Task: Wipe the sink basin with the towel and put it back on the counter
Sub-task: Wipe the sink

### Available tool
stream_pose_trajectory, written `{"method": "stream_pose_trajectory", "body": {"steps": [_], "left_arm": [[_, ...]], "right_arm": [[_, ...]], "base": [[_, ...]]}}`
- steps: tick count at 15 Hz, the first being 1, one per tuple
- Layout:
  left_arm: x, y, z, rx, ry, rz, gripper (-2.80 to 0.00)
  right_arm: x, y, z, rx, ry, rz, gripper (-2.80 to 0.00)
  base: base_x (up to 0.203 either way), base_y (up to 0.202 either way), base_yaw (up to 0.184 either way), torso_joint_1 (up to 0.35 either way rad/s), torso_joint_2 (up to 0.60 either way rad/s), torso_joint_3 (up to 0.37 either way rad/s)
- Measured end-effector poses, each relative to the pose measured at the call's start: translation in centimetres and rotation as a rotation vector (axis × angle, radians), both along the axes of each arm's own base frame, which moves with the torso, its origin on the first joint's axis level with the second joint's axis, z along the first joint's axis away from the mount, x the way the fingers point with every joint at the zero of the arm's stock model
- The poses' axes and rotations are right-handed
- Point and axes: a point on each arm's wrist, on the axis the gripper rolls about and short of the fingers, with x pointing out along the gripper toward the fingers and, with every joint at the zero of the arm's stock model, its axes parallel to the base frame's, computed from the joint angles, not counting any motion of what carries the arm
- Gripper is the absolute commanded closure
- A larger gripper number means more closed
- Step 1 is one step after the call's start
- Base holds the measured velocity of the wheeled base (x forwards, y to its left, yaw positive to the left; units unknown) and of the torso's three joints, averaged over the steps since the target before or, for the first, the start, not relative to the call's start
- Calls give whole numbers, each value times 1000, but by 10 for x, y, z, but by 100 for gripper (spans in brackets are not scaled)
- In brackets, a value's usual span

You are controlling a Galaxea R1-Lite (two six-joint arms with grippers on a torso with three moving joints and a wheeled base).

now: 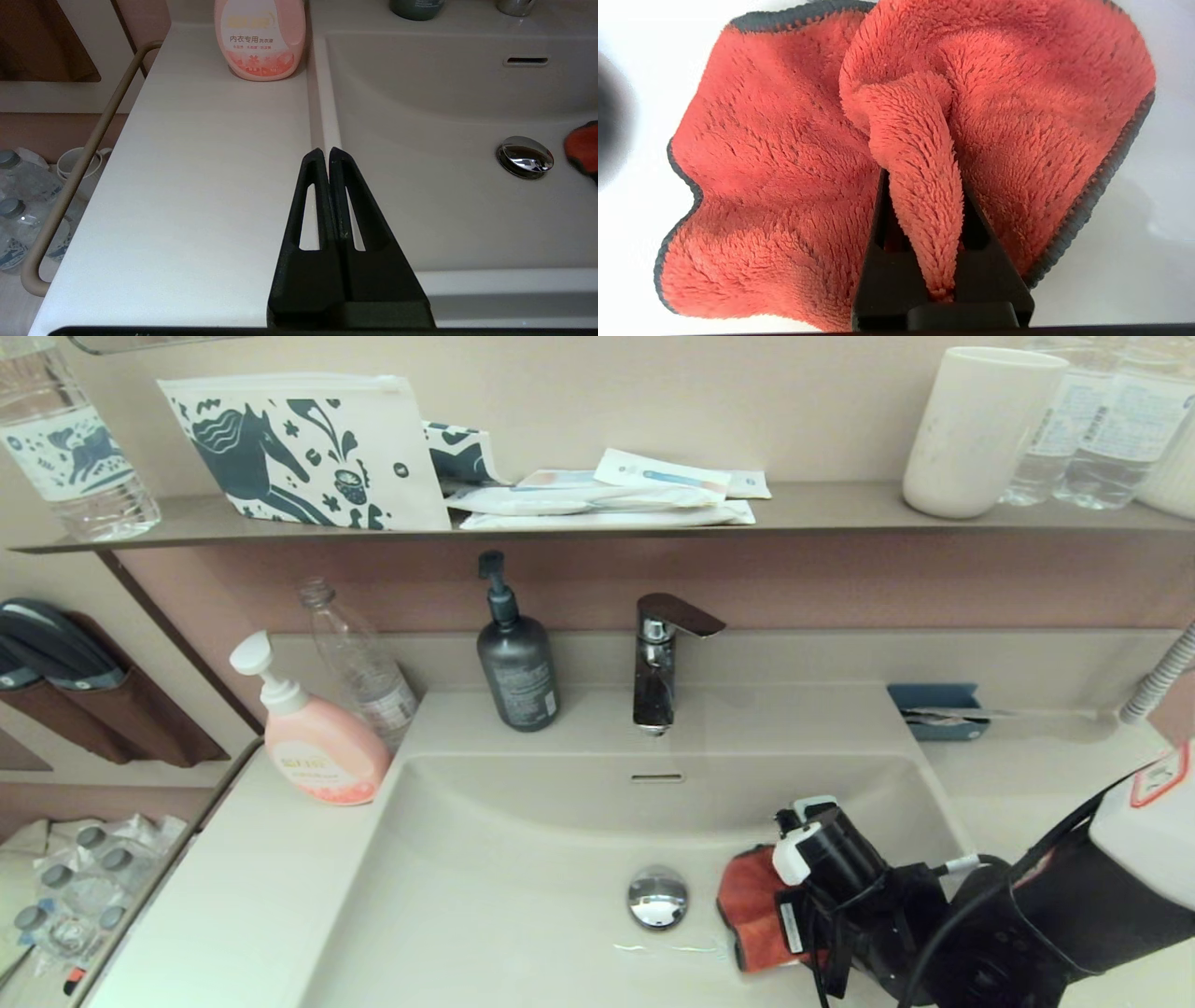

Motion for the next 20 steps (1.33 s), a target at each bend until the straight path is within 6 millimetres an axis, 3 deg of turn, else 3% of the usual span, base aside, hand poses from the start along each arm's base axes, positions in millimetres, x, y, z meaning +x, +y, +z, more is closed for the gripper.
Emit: {"method": "stream_pose_trajectory", "body": {"steps": [2,8,12,20], "left_arm": [[0,0,0,0,0,0,0],[0,0,0,1,0,1,0],[0,0,0,0,0,0,0],[0,0,0,0,0,0,0]], "right_arm": [[-4,-9,10,-32,19,-21,0],[31,-14,49,94,-281,-48,0],[40,-15,61,125,-350,-54,0],[42,-17,32,80,-232,-54,0]], "base": [[0,0,0,0,0,0],[0,0,0,0,0,0],[0,0,0,0,0,0],[0,0,0,0,0,0]]}}
